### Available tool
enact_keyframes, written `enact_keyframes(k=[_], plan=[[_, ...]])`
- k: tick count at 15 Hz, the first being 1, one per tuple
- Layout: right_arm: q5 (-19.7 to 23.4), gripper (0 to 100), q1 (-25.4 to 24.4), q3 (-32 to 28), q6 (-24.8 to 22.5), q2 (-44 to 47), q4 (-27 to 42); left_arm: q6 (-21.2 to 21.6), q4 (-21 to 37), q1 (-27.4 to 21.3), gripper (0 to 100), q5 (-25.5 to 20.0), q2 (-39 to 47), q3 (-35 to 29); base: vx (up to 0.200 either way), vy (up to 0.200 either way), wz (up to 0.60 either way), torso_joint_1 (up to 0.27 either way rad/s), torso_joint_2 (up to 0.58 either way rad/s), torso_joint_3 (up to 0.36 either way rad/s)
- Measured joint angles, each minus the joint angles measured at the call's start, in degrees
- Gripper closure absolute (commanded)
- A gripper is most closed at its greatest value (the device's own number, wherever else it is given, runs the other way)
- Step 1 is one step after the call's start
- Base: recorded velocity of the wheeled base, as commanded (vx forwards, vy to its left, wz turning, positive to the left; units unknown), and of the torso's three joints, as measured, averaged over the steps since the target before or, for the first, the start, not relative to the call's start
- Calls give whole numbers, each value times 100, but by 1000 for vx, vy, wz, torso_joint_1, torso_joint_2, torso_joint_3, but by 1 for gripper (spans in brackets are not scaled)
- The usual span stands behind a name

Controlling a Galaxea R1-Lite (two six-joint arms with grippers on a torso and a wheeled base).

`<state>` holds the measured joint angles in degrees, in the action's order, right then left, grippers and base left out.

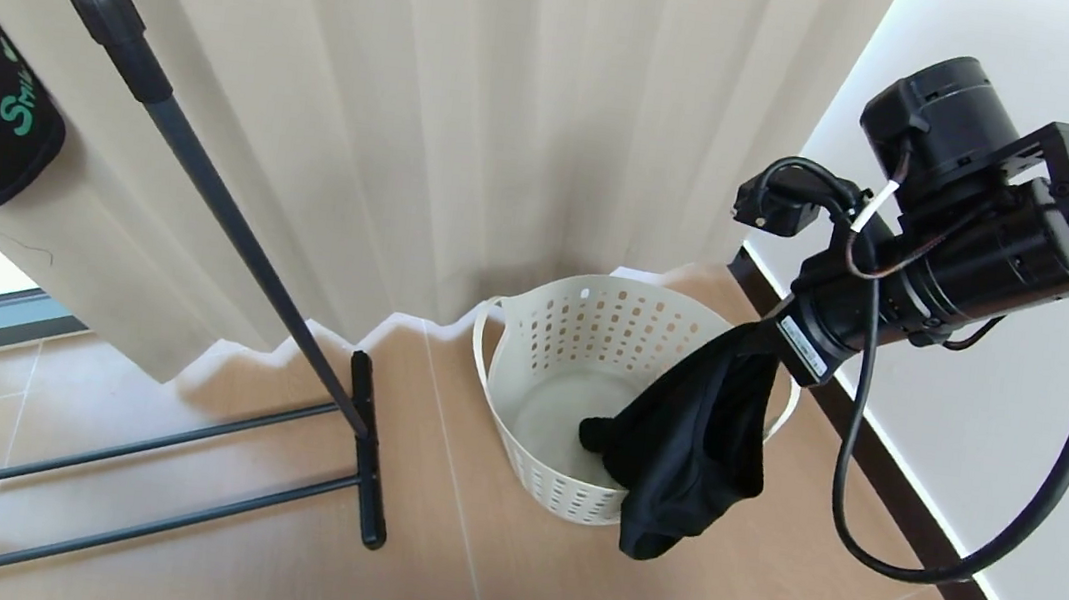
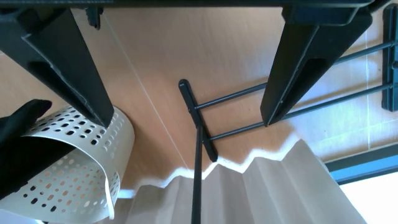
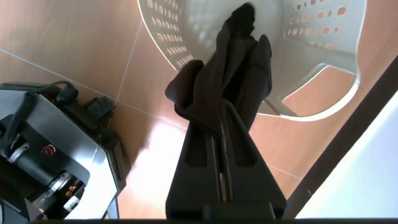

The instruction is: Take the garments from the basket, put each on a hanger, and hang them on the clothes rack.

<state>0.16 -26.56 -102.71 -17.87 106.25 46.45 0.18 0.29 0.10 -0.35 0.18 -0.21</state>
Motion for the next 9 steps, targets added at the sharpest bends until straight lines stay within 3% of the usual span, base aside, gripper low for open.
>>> enact_keyframes(k=[3, 6, 9], plan=[[6, 100, -52, 970, 288, -284, -619, 15, 0, 4, 0, 15, 0, 2, 0, 0, 0, -4, -1, 198], [271, 100, -55, 2319, 427, -778, -2154, -21, -2, 6, 0, 9, 0, 5, 0, 0, 0, -1, -20, 178], [561, 100, -37, 3960, 490, -1559, -3354, -29, -5, 9, 0, 13, 0, 5, 0, 0, 0, 22, -310, -82]])
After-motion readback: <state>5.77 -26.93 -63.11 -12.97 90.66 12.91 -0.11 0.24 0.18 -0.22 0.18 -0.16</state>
